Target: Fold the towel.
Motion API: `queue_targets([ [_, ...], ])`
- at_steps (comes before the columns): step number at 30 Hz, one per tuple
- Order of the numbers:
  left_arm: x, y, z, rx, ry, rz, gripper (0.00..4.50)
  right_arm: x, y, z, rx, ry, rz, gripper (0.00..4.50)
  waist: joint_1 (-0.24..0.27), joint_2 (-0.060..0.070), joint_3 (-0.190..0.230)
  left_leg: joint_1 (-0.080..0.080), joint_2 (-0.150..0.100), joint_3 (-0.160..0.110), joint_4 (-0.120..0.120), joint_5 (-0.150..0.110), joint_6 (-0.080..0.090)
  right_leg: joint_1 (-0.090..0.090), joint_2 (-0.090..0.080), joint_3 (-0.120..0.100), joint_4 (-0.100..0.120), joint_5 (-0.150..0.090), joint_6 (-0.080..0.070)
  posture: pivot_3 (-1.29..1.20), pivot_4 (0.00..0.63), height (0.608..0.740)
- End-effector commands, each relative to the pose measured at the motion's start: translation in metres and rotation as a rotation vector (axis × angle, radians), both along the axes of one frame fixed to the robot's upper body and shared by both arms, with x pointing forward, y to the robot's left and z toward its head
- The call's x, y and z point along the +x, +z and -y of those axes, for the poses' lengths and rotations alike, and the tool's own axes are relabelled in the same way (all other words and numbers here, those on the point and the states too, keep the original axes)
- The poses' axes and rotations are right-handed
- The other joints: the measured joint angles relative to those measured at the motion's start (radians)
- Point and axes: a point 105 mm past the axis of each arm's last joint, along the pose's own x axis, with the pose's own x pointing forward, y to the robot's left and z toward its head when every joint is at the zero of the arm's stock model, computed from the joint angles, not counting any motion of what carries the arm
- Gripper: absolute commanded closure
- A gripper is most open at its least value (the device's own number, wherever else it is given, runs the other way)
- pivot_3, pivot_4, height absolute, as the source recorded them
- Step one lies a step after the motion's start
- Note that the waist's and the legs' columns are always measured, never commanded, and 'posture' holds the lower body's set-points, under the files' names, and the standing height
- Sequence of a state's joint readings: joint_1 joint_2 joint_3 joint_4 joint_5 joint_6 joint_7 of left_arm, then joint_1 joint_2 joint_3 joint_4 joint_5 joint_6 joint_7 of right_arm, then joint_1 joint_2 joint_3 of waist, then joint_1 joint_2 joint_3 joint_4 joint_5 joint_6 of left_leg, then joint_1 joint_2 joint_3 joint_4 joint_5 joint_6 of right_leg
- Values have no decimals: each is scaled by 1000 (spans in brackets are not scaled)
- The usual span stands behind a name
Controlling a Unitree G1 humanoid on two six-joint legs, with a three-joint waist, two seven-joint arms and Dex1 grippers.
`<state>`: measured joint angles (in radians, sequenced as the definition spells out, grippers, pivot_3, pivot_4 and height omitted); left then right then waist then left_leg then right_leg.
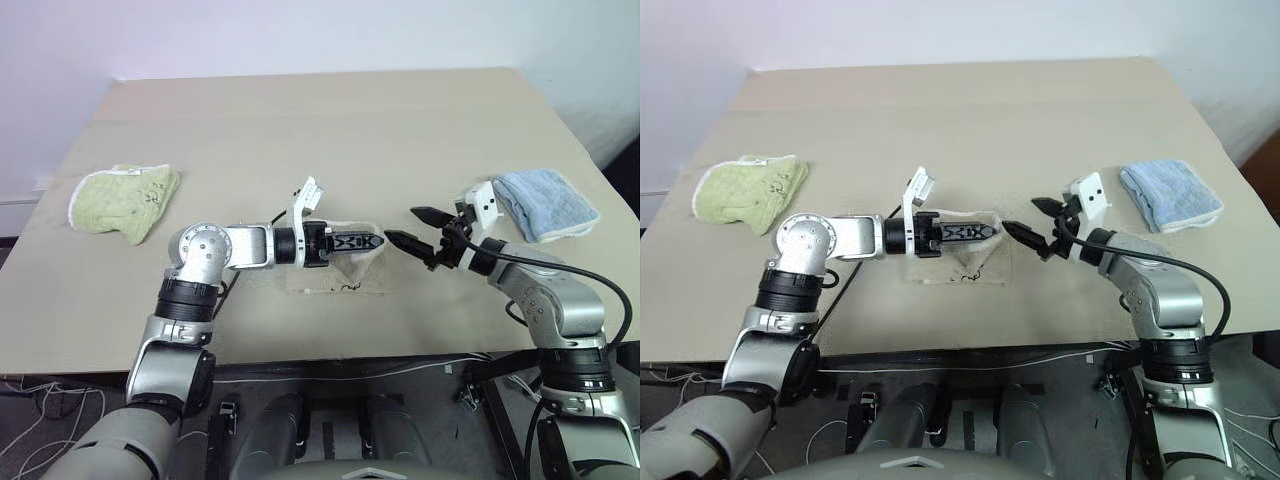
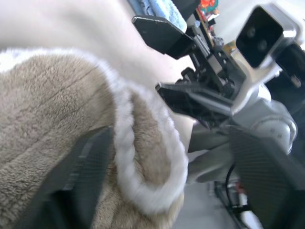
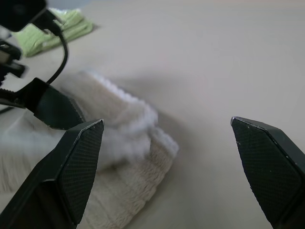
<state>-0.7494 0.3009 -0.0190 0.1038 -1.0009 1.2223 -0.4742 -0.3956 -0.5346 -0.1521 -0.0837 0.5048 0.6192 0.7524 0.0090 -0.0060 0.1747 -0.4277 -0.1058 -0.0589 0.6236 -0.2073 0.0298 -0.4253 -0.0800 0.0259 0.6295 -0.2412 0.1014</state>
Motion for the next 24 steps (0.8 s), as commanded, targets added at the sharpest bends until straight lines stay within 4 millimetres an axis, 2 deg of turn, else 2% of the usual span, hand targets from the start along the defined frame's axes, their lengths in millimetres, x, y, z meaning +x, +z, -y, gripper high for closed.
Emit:
queue_targets([
  [1,2,33,-14,-48,25,239,27,1,35,13,102,-23,59,0,2,0,0,0,0,0,0,0,0,0,0,0,0,0,0,0,150,740],
  [4,12,49,-36,-28,97,421,27,-2,56,23,222,-9,26,0,3,0,0,0,0,0,0,0,0,0,0,0,0,0,0,0,150,740],
  [6,14,48,-46,29,116,511,27,-9,55,16,195,47,-8,0,3,0,0,0,0,0,0,0,0,0,-1,0,-1,0,0,0,150,740],
  [8,21,44,-58,74,163,572,0,-19,53,-1,165,141,-22,391,3,0,0,0,0,0,-2,0,0,0,-1,0,-2,0,-1,0,150,740],
  [9,21,39,-64,96,170,583,194,-22,49,-11,147,181,-30,597,3,0,0,0,0,0,-2,0,0,0,-1,0,-2,0,-1,0,150,740],
  [11,7,28,-69,121,76,616,592,-23,45,-25,137,216,-35,1190,-5,0,0,0,1,0,-3,0,0,-1,-1,1,-2,0,-1,0,150,740],
  [13,-1,29,-72,69,42,588,1296,-23,45,-37,170,250,-41,1938,-6,0,0,0,1,0,-4,0,0,-1,-1,1,-2,0,-1,0,150,740],
  [16,-5,19,-80,125,7,612,2320,-24,45,-54,231,295,-54,2950,-3,0,0,0,1,0,-4,0,0,-1,-1,0,-2,0,-1,0,150,740],
  [20,-9,15,-77,101,-22,612,3667,-24,37,-68,280,327,-88,4334,4,0,0,0,0,0,-3,0,1,-1,-1,0,-3,0,-1,0,150,740],
  [22,-7,9,-75,121,-27,626,4383,-23,31,-74,272,330,-101,4500,1,0,0,0,0,0,-3,0,1,0,-1,0,-3,0,0,0,150,740],
  [24,-6,4,-72,137,-39,637,4452,-21,26,-79,269,331,-109,4500,1,0,0,0,0,0,-3,0,1,-1,-1,0,-2,0,0,0,150,740],
])
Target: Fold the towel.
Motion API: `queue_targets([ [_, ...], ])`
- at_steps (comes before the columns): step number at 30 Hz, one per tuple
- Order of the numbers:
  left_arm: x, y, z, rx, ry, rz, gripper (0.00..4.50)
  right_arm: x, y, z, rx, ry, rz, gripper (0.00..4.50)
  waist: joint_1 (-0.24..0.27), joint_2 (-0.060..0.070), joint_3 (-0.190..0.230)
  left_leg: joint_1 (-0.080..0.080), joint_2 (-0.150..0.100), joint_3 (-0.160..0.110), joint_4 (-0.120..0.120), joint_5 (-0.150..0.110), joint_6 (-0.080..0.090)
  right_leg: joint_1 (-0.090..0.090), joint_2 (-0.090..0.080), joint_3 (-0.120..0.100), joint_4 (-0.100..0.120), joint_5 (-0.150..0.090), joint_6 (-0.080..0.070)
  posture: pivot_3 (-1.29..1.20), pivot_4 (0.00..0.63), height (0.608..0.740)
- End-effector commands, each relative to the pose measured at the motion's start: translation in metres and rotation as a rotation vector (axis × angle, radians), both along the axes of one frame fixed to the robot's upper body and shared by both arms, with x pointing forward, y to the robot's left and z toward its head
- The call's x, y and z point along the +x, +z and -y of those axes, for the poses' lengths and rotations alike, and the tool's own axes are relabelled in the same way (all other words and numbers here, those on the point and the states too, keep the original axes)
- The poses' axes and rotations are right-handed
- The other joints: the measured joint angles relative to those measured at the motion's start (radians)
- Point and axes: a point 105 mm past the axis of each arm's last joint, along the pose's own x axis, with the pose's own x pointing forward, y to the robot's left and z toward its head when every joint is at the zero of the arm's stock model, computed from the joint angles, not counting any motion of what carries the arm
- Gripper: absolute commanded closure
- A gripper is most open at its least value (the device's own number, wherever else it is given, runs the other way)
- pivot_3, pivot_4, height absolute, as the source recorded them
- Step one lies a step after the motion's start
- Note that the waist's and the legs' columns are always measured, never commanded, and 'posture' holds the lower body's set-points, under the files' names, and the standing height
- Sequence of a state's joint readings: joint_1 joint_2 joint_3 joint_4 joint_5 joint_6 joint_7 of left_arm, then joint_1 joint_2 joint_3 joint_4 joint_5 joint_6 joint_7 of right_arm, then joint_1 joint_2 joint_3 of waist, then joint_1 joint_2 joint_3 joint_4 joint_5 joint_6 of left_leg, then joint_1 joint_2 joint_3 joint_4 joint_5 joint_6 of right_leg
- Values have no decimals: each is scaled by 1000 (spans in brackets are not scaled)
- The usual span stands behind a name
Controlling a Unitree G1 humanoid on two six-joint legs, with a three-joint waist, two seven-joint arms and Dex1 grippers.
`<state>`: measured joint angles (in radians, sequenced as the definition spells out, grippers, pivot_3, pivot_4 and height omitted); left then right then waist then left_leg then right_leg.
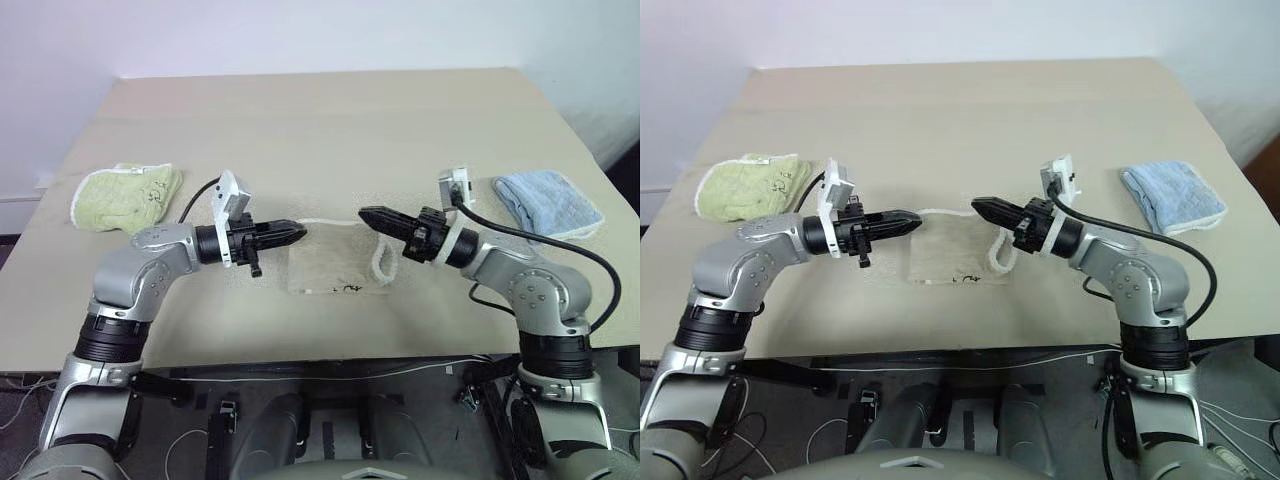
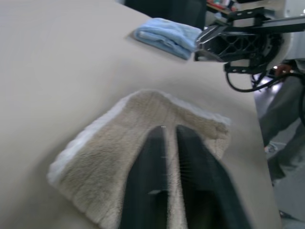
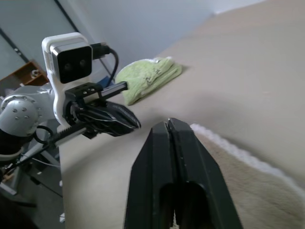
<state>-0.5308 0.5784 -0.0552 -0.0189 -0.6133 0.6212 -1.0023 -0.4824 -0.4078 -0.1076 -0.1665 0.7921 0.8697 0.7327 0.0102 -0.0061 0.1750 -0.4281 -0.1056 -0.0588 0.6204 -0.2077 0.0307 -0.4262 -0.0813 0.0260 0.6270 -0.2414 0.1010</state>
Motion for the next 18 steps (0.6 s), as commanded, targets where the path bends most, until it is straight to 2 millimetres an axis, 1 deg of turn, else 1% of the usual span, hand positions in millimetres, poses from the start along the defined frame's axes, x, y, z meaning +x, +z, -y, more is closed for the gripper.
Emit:
queue_targets([
  [1,-1,-2,10,35,-37,80,4452,6,1,-12,-10,-4,30,4500,0,0,0,0,0,0,0,0,0,0,0,0,0,0,0,0,150,740],
  [3,1,-8,20,53,-53,121,4452,18,-3,-23,-14,-46,21,4500,-2,0,0,0,0,0,0,0,0,0,0,0,1,0,0,0,150,740],
  [6,4,-18,28,50,-59,135,4452,26,-9,-35,-23,-73,10,4500,-4,0,0,1,0,0,1,0,-1,0,1,0,2,0,0,0,150,740],
  [8,4,-30,30,80,-65,164,4452,29,-28,-39,-71,-99,-32,4500,-5,0,0,1,0,0,1,1,0,-1,1,0,2,0,0,0,150,740],
  [10,5,-47,30,135,-56,171,4452,29,-55,-37,-161,-125,-85,4500,-5,0,0,1,0,0,0,1,0,0,1,0,2,0,0,0,150,740],
  [11,5,-55,30,166,-49,167,4452,28,-61,-35,-187,-131,-94,4500,-4,0,0,1,0,0,0,1,0,0,1,0,2,0,0,0,150,740],
  [12,5,-62,29,194,-49,166,4452,27,-65,-34,-206,-134,-102,4500,-3,0,0,1,0,0,0,1,1,0,1,0,2,0,0,0,150,740],
  [13,3,-66,29,210,-50,167,4452,26,-66,-34,-212,-135,-103,4500,-3,0,0,1,0,0,0,1,1,0,1,0,2,0,0,0,150,740],
  [14,0,-69,30,218,-59,172,4452,25,-72,-32,-251,-140,-96,4500,-3,0,0,1,0,0,0,1,1,0,1,0,2,0,0,0,150,740],
  [17,-6,-74,31,214,-60,168,4452,22,-88,-27,-366,-142,-73,4500,-4,0,-1,1,0,0,1,0,-1,0,1,0,2,0,0,0,150,740],
  [18,-7,-76,31,213,-60,166,4452,23,-90,-26,-378,-140,-58,4500,-4,1,-1,2,0,0,1,0,-1,0,1,0,2,0,0,0,150,740],
])
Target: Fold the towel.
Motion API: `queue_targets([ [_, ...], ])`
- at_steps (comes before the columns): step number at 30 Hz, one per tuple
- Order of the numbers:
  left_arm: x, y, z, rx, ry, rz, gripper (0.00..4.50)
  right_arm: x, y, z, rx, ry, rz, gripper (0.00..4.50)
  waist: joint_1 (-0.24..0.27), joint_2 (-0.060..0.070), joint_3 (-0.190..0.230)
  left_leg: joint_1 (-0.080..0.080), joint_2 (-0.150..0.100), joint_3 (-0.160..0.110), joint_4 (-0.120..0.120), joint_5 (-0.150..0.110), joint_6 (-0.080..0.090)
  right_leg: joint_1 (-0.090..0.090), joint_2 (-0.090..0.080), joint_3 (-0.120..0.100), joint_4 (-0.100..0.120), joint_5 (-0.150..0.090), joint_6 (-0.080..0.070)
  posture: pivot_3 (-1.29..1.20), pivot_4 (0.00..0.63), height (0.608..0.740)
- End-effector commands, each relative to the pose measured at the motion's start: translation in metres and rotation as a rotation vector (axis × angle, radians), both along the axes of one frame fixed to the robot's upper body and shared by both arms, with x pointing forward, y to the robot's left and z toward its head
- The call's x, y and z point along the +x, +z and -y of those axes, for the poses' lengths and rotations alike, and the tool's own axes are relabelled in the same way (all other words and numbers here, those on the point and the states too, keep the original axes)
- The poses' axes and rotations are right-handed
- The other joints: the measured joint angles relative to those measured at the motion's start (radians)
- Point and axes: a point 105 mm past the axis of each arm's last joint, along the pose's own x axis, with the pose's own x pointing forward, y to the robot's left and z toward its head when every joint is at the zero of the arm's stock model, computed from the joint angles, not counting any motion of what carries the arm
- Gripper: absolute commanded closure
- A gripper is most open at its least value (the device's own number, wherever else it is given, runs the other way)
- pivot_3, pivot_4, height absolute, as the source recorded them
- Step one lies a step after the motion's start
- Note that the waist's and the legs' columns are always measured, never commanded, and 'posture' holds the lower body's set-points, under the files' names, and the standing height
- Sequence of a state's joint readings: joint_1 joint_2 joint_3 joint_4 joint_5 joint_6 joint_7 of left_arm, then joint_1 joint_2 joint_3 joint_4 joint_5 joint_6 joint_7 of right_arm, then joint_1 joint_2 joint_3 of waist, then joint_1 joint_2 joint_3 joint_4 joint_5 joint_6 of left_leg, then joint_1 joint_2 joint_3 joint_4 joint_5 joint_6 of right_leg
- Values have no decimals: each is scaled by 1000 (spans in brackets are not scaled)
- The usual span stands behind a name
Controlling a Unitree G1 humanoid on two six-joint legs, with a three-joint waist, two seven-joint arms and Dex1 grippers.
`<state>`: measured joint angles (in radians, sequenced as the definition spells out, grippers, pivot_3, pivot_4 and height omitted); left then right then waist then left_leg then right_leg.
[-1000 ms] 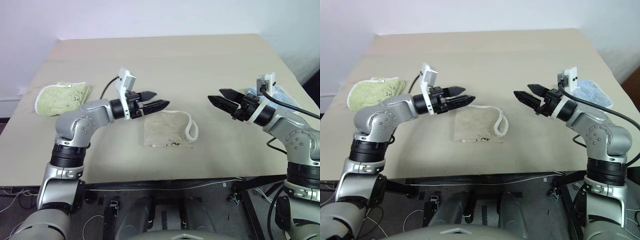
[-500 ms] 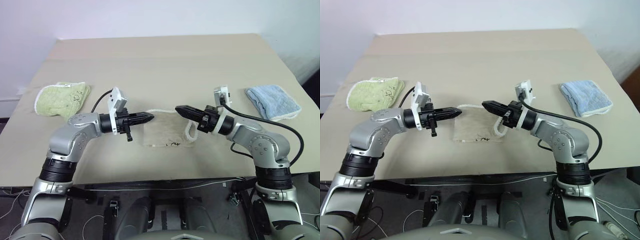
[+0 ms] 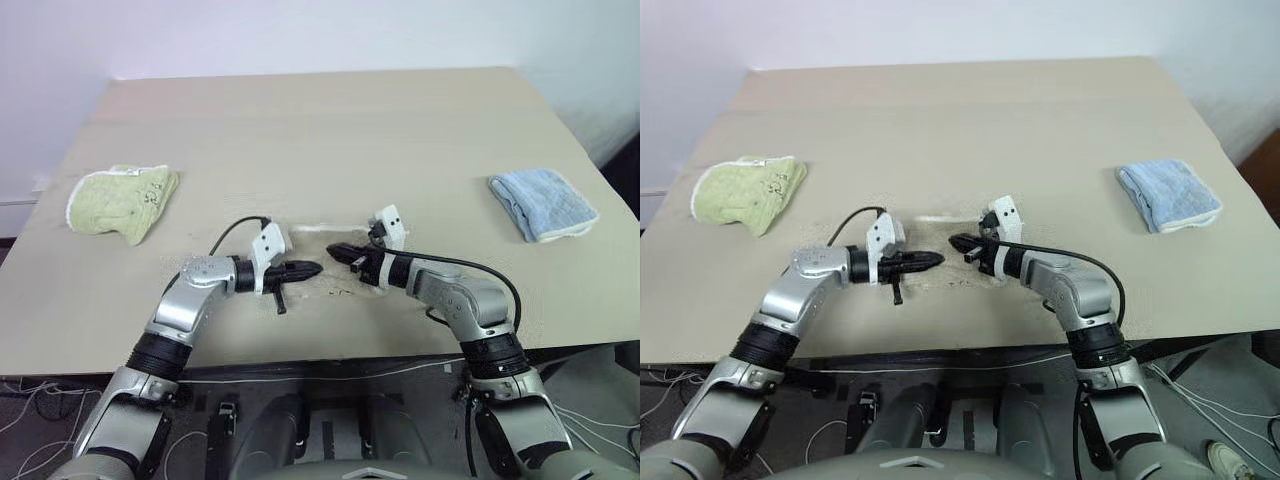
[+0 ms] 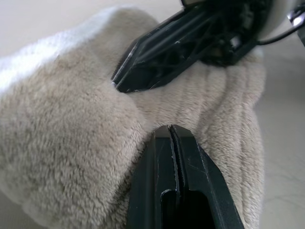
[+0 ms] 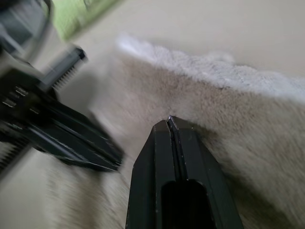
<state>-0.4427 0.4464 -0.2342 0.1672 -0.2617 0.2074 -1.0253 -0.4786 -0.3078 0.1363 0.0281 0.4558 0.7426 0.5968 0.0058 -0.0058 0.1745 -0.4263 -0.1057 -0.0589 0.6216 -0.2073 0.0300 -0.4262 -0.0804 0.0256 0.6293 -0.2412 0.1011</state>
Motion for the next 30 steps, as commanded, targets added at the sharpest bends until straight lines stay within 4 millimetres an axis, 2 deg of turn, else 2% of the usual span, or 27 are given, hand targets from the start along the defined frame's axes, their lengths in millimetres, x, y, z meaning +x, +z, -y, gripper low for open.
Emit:
queue_targets([
  [1,-7,0,4,3,-21,25,4452,-2,-3,1,-62,22,51,4500,1,0,0,0,0,0,0,0,0,0,0,0,0,0,0,0,150,740],
  [3,-10,-1,5,-3,-26,20,4452,-1,2,0,-38,32,60,4500,0,0,0,0,0,0,0,0,0,1,0,0,0,0,0,0,150,740],
  [6,-5,7,4,-25,-3,37,4452,-3,29,-4,77,85,81,4500,2,0,0,0,0,0,1,0,0,1,0,0,0,0,0,0,150,740],
  [9,11,25,-8,-81,97,63,4500,-17,67,-1,259,185,91,3903,3,0,0,0,0,0,1,0,1,1,0,0,1,0,0,0,150,740],
  [10,13,28,-9,-89,110,67,4500,-19,73,1,286,198,92,3587,3,0,0,0,0,-1,1,0,1,1,0,0,1,0,0,0,150,740],
  [12,15,44,-14,-134,124,82,4105,-18,79,10,290,192,84,2922,2,0,0,0,0,-1,1,0,1,1,0,0,1,0,0,0,150,740],
  [16,11,70,-27,-202,138,61,2881,-11,80,38,273,137,36,1524,0,0,0,0,0,-1,1,0,1,1,0,-1,1,0,0,0,150,740],
  [21,1,80,-49,-250,159,19,1207,-21,68,57,164,194,-25,0,0,0,0,-1,0,-1,1,1,2,1,0,-1,0,0,0,0,150,740],
  [24,-9,78,-60,-241,161,-15,218,-19,63,68,124,186,-83,0,-8,0,0,-1,0,0,1,1,2,1,0,0,0,0,0,0,150,740],
  [25,-11,77,-63,-230,168,-19,12,-18,60,72,108,180,-112,0,-13,0,0,-1,1,0,1,1,2,1,0,0,0,0,0,0,150,740],
  [28,-13,73,-75,-210,234,-4,12,-16,37,85,29,145,-264,0,-17,0,0,-1,0,0,1,1,2,1,-1,0,0,0,0,0,150,740],
  [30,-16,69,-79,-182,246,11,12,-16,29,90,24,145,-326,0,-17,0,0,-1,0,0,1,0,1,1,-1,0,0,0,0,0,150,740],
])
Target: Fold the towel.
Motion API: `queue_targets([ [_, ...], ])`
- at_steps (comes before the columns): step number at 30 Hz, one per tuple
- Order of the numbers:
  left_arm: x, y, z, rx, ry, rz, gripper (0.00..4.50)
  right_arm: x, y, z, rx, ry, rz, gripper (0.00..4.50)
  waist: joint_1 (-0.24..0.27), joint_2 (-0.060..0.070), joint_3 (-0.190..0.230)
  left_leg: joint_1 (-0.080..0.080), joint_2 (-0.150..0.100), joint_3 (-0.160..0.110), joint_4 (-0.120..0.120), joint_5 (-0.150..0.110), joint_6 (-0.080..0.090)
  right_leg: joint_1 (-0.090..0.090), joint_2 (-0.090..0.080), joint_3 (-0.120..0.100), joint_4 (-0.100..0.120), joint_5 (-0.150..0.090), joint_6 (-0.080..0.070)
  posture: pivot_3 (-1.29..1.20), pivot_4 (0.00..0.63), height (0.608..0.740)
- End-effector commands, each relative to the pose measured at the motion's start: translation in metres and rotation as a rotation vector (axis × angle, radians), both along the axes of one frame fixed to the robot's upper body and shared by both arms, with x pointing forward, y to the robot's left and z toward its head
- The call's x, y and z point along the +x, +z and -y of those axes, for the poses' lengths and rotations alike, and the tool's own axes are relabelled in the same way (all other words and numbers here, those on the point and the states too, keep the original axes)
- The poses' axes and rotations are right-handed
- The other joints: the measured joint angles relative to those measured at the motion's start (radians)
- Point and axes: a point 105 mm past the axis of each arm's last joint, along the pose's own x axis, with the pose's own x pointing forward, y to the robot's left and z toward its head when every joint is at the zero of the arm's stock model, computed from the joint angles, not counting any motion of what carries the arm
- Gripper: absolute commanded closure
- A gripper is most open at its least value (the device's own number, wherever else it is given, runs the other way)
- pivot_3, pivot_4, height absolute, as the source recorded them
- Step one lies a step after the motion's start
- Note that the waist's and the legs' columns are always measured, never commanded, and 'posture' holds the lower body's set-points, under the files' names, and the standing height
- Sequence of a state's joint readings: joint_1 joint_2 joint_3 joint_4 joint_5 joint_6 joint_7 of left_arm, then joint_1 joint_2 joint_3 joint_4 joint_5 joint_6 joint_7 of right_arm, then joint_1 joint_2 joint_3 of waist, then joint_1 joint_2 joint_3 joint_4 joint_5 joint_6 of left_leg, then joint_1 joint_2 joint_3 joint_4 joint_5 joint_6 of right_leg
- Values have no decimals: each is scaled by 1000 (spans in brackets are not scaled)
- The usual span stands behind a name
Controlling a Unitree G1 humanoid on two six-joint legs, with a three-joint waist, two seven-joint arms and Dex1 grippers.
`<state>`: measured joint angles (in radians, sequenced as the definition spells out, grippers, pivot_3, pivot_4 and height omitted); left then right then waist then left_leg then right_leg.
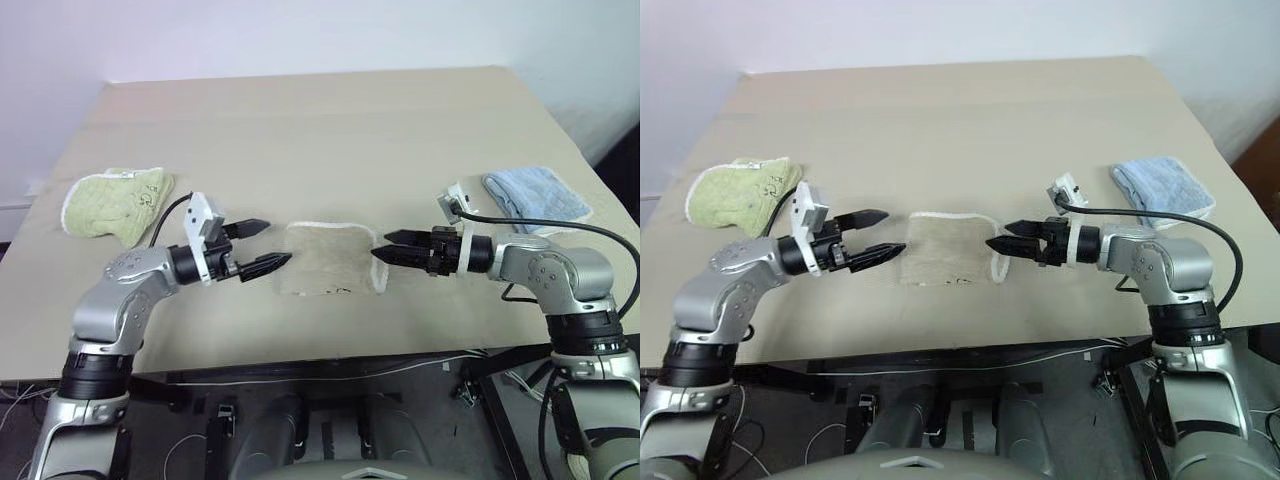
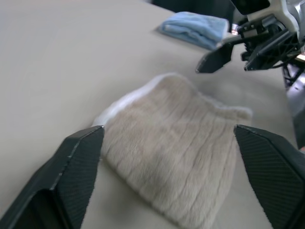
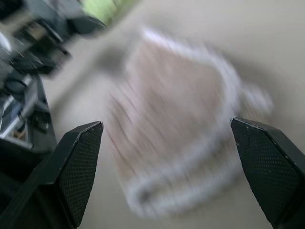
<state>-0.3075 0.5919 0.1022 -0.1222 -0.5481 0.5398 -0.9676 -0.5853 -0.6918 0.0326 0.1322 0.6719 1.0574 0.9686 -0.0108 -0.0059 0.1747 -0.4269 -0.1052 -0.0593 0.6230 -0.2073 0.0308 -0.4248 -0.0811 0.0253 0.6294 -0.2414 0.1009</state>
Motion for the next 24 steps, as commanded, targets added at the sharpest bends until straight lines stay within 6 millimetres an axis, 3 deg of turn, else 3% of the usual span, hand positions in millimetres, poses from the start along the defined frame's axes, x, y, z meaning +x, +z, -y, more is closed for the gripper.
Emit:
queue_targets([
  [1,-6,9,-8,45,19,77,12,-1,-6,4,-5,22,-87,0,0,0,0,0,0,0,0,0,0,0,0,0,0,0,0,0,150,740],
  [7,-15,9,-8,35,28,95,12,14,-16,7,35,-55,-224,0,-2,0,0,0,0,0,0,0,0,0,0,0,0,0,0,0,150,740],
  [13,-21,7,-3,58,-18,128,12,8,-5,-22,185,32,-316,0,-8,0,0,0,1,0,-1,0,-1,-1,1,0,0,0,0,0,150,740],
  [20,-20,-2,0,124,-48,147,12,5,-7,-54,249,92,-388,0,-4,0,0,0,0,0,-1,0,-1,-1,0,0,0,0,0,0,150,740],
  [24,-20,-1,3,116,-52,153,12,8,-10,-61,251,77,-386,0,-4,0,0,0,0,0,-1,0,-1,-1,1,0,0,0,0,0,150,740],
])
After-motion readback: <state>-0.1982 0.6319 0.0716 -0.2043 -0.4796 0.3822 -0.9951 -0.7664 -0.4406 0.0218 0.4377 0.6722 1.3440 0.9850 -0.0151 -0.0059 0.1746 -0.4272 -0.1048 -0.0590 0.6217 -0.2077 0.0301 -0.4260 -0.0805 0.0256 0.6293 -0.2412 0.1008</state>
